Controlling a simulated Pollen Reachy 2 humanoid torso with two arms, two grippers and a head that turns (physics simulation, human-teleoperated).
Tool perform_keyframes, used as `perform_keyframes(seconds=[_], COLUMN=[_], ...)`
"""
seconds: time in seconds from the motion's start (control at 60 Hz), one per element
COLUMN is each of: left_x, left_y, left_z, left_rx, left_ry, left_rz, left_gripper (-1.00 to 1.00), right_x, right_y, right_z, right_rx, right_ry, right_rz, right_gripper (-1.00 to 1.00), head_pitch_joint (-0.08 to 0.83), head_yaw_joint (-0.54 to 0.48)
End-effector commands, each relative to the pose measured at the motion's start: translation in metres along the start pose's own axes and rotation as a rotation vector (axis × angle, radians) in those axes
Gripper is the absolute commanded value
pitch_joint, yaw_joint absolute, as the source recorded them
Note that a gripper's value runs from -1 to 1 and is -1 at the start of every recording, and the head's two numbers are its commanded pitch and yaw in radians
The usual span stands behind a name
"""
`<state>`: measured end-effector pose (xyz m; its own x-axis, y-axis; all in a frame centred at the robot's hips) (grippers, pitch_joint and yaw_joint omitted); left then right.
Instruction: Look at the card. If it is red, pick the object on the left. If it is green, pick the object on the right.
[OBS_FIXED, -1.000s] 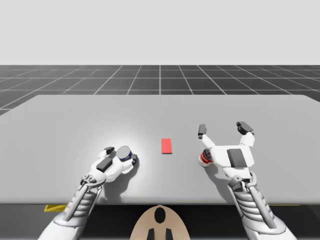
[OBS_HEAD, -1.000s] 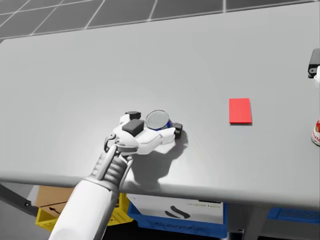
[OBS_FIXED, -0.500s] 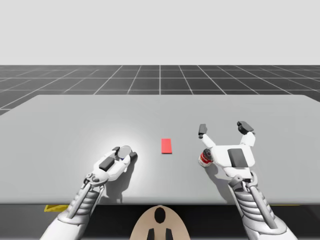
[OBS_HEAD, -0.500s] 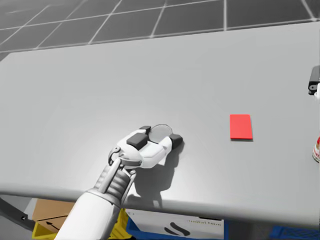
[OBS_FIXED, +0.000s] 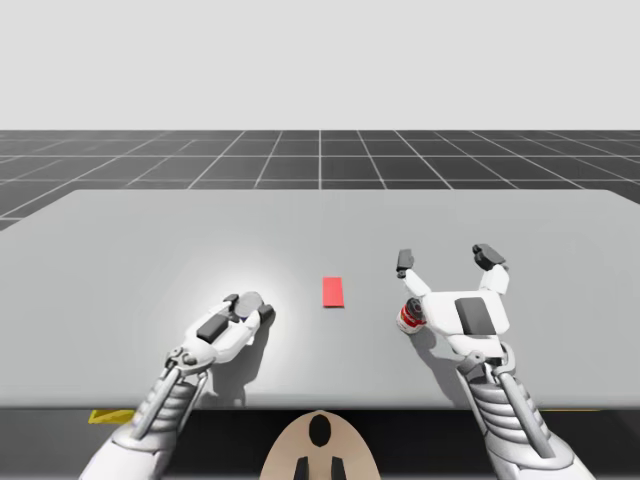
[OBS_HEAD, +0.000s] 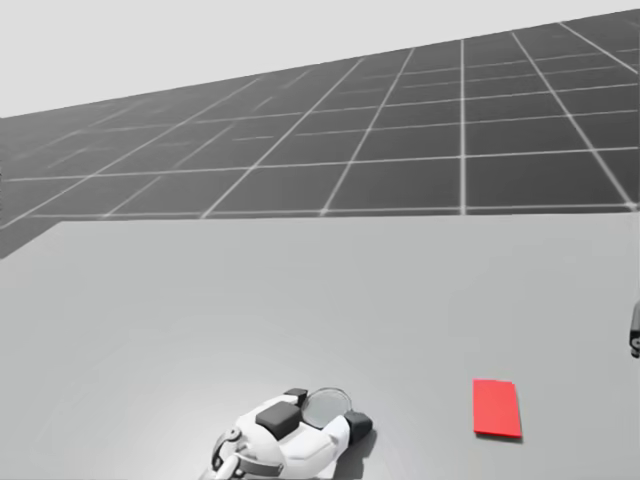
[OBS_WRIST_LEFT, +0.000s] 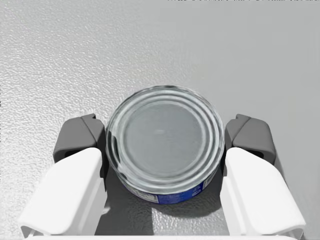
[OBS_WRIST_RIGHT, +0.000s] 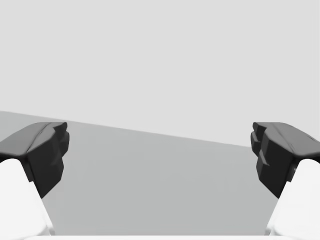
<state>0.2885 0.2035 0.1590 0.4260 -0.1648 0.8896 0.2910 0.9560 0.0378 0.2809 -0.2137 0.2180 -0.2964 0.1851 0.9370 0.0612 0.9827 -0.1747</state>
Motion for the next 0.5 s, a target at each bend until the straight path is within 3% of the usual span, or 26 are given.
perform_keyframes(seconds=[0.017, 0.317, 0.5], left_x=[0.021, 0.118, 0.173], left_y=[-0.002, 0.008, 0.005], left_z=[0.007, 0.053, 0.098], left_rx=[-0.013, 0.013, 0.029], left_ry=[-0.046, -0.273, -0.434], left_rz=[0.022, -0.007, -0.054], left_gripper=[1.00, 1.00, 1.00], right_x=[-0.001, 0.000, 0.001], right_y=[0.004, 0.003, 0.003], right_z=[0.001, 0.000, 0.001], right_rx=[-0.003, -0.005, -0.020], right_ry=[0.012, 0.011, 0.000], right_rz=[-0.024, -0.022, 0.020], right_gripper=[-1.00, -1.00, -1.00], head_pitch_joint=[0.331, 0.307, 0.285], head_yaw_joint=[0.30, 0.29, 0.29])
